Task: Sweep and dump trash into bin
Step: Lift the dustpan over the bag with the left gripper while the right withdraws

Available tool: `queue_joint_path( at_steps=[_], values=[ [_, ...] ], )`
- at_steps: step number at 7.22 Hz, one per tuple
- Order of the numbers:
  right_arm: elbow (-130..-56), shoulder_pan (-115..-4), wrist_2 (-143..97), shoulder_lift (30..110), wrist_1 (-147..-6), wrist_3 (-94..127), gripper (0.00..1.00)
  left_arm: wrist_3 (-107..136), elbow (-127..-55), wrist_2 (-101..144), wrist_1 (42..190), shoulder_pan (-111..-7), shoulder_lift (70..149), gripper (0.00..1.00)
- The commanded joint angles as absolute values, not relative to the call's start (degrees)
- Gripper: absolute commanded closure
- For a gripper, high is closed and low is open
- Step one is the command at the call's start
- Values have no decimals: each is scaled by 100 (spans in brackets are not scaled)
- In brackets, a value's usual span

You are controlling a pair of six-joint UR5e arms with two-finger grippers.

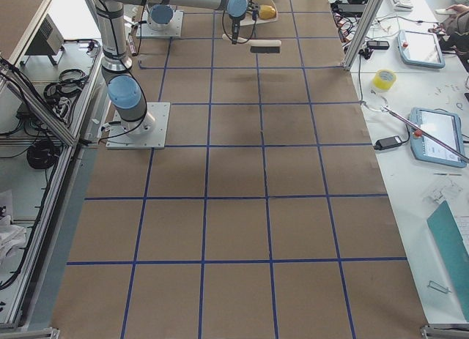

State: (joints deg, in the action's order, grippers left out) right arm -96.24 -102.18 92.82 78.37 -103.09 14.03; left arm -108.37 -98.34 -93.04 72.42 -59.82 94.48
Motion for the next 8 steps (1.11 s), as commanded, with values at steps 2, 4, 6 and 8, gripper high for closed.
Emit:
queue_joint_path(
  at_steps=[2,4,6,8],
  values=[
    [-9642,-8724,9589,7901,-10318,-14,99,-11564,-9257,-9123,7629,-4180,9658,100],
    [-9999,-7712,9492,7840,-10605,-693,99,-12434,-9027,-9820,6426,-3772,10087,100],
    [-10606,-7366,9169,7796,-11319,-1175,99,-13326,-8904,-10552,5279,-3727,10353,100],
    [-10652,-7217,9220,7691,-11399,-1694,98,-14400,-8973,-11291,4067,-3744,10476,100]
  ],
)
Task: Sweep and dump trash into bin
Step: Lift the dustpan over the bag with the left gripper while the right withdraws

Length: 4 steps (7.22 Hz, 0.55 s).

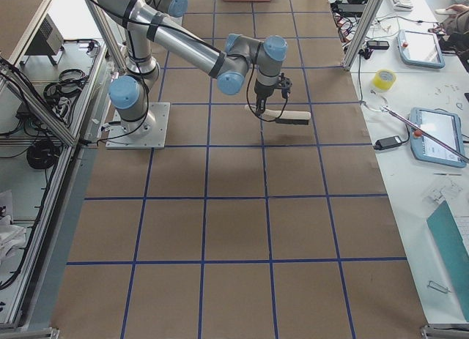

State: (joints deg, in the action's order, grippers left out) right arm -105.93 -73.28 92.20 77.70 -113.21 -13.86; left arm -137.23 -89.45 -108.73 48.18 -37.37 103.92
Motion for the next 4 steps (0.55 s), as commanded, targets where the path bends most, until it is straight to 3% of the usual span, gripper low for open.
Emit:
queue_joint_path(
  at_steps=[1,4],
  values=[
    [-10626,-7111,9220,7560,-11573,-1740,98,-14553,-8965,-11729,3756,-3909,10503,100],
    [-10696,-7075,9255,7471,-11848,-1810,96,-14502,-8983,-12814,3604,-4746,10546,100]
  ],
)
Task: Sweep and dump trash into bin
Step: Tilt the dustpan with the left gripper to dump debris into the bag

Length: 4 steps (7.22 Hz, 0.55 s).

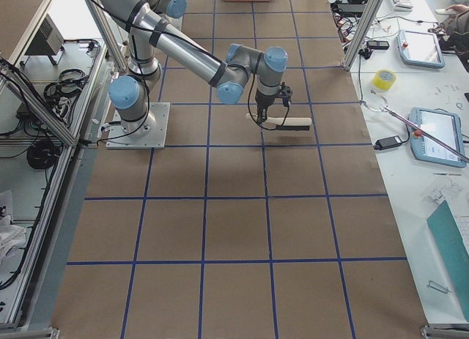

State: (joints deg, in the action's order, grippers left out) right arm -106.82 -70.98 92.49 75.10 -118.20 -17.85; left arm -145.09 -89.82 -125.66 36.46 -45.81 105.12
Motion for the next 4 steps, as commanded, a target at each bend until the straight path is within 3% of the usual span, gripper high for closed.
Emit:
queue_joint_path(
  at_steps=[1,3,4],
  values=[
    [-10705,-7075,9307,7453,-11839,-1863,96,-14511,-8974,-12841,3543,-4781,10547,100],
    [-10696,-7066,9484,7365,-11830,-1951,94,-15033,-8991,-12832,2827,-4877,10608,100],
    [-10705,-7049,9466,7304,-11821,-1951,94,-16395,-9043,-12823,1708,-5026,10791,100]
  ],
)
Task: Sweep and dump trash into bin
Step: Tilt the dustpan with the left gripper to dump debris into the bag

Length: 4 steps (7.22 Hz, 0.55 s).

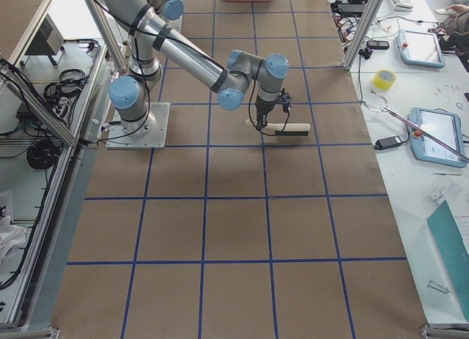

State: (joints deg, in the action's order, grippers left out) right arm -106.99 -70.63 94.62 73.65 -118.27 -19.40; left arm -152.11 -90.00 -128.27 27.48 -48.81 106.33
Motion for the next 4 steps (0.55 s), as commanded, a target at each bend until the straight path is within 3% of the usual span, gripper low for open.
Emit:
queue_joint_path(
  at_steps=[1,3,4],
  values=[
    [-10705,-7040,9483,7304,-11821,-1951,94,-17079,-9166,-12832,939,-5132,10950,100],
    [-10705,-7031,9475,7295,-11821,-1951,90,-17797,-9167,-12841,643,-5491,11021,100],
    [-10705,-7031,9457,7286,-11821,-1951,72,-17798,-9123,-12876,633,-5667,11013,100]
  ],
)
